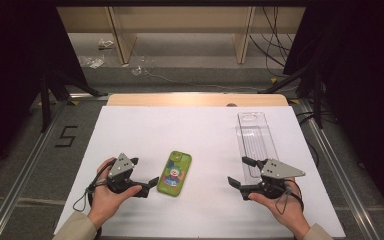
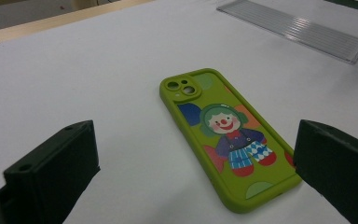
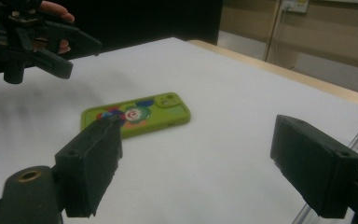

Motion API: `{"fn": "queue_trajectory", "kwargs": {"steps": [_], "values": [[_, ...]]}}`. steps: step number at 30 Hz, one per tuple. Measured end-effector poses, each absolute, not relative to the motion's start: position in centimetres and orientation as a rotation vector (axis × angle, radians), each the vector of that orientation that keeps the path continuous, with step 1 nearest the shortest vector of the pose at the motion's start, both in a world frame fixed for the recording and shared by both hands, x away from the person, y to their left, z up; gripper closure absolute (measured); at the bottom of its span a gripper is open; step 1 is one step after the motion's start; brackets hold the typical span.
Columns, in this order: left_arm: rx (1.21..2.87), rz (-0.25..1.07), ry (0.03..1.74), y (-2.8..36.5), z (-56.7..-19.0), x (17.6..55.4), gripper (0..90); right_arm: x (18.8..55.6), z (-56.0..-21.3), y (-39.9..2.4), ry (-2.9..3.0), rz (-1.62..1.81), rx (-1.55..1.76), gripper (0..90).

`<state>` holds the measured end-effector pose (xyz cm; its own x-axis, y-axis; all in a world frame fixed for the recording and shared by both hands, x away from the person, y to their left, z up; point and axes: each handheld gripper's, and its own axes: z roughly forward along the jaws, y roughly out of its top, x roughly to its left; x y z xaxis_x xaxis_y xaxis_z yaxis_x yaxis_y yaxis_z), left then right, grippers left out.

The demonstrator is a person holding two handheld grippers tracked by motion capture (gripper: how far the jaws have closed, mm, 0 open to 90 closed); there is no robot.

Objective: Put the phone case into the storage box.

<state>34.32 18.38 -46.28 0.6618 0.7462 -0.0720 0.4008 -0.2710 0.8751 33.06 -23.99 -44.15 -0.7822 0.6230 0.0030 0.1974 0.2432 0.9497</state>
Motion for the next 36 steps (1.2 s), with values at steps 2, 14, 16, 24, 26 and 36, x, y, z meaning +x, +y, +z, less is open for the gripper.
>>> {"fn": "queue_trajectory", "kwargs": {"steps": [2,14,16,24,26,36], "values": [[1.894,0.443,0.904,18.4,-46.3,34.3,0.0,33.0,-44.0,-24.1,2.116,1.567,0.757,17.6],[1.907,0.424,0.916,17.5,-46.0,34.3,0.0,33.1,-43.3,-25.5,1.91,1.625,0.819,14.6],[1.927,0.414,0.914,17.0,-45.9,34.2,0.0,33.1,-43.2,-25.6,1.911,1.62,0.812,14.7],[2.026,0.369,0.956,13.6,-46.2,34.9,0.0,33.1,-43.5,-26.1,1.912,1.598,0.832,14.9],[2.043,0.365,0.964,12.9,-46.4,35.1,0.0,33.1,-43.5,-26.2,1.913,1.593,0.834,15.0],[2.11,0.364,1.023,10.7,-47.2,36.2,0.0,33.1,-43.6,-26.4,1.909,1.588,0.847,15.9]]}}
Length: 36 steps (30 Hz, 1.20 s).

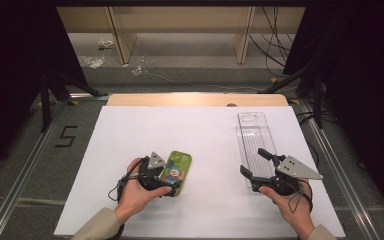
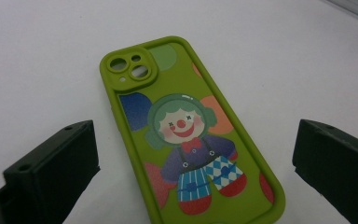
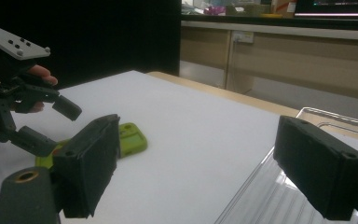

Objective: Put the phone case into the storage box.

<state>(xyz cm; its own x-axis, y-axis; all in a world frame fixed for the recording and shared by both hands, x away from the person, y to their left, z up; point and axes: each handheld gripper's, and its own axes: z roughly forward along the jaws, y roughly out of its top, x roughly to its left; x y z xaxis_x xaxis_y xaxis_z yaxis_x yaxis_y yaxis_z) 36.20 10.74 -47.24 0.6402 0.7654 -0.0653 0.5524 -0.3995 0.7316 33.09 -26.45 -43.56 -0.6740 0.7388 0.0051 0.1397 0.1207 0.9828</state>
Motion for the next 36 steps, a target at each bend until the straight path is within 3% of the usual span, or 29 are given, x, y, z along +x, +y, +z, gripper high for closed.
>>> {"fn": "queue_trajectory", "kwargs": {"steps": [36], "values": [[2.226,0.343,1.258,8.1,-48.9,37.2,5.4,33.1,-43.7,-26.3,1.92,1.581,0.863,16.2]]}}
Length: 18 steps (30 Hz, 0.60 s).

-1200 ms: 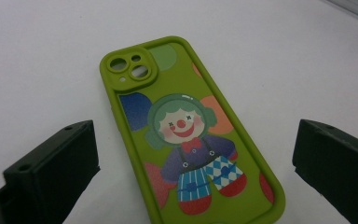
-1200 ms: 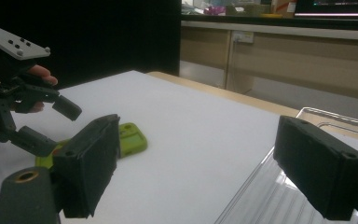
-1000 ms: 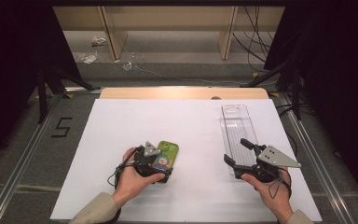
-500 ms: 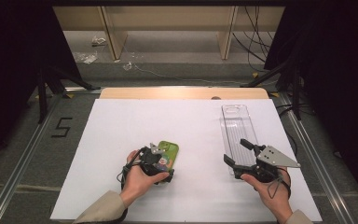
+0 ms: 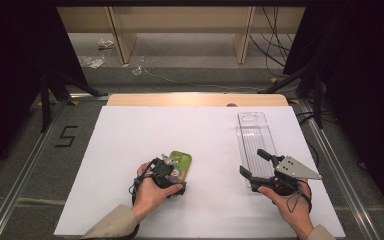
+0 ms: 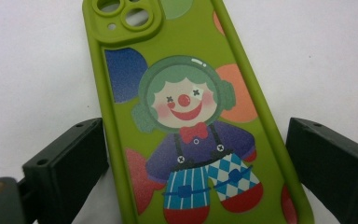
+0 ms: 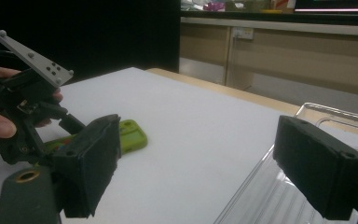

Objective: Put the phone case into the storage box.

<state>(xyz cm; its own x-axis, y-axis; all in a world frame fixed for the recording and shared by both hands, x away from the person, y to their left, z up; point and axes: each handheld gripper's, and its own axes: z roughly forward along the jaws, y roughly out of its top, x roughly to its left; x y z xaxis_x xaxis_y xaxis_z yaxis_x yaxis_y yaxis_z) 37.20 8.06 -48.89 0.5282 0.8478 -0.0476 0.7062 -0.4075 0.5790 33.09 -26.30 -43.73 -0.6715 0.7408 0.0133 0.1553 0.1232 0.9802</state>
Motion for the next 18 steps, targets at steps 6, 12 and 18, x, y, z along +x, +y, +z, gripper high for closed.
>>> {"fn": "queue_trajectory", "kwargs": {"steps": [6,12,18], "values": [[2.237,0.342,1.26,8.13,-48.82,37.21,6.4,33.12,-43.8,-26.3,1.924,1.579,0.865,16.3],[2.243,0.342,1.274,8.32,-48.61,37.21,10.6,33.1,-43.81,-26.3,1.925,1.58,0.865,16.3],[2.242,0.351,1.289,8.32,-48.5,37.16,13.8,33.12,-43.84,-26.28,1.923,1.581,0.865,16.3]]}}
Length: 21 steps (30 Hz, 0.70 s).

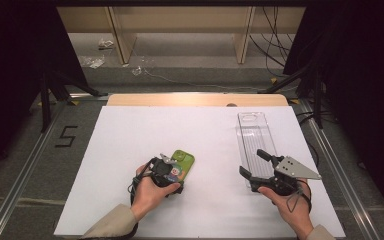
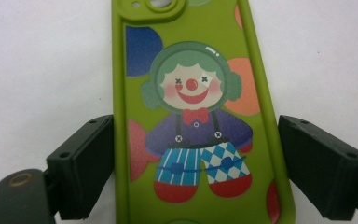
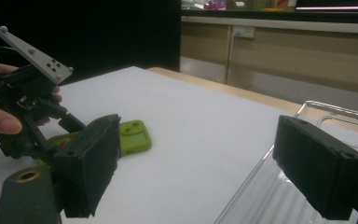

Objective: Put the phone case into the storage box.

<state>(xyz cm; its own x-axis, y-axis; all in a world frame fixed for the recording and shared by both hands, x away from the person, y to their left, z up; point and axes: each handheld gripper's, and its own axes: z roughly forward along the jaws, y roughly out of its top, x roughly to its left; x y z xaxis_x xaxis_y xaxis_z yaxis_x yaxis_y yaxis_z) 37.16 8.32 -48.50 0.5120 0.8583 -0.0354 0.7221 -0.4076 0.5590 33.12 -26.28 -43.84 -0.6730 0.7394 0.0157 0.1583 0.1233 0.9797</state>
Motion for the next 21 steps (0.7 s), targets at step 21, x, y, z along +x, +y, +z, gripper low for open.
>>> {"fn": "queue_trajectory", "kwargs": {"steps": [21], "values": [[2.23,0.358,1.31,8.31,-48.44,37.08,15.9,33.15,-43.94,-26.27,1.926,1.581,0.869,16.5]]}}
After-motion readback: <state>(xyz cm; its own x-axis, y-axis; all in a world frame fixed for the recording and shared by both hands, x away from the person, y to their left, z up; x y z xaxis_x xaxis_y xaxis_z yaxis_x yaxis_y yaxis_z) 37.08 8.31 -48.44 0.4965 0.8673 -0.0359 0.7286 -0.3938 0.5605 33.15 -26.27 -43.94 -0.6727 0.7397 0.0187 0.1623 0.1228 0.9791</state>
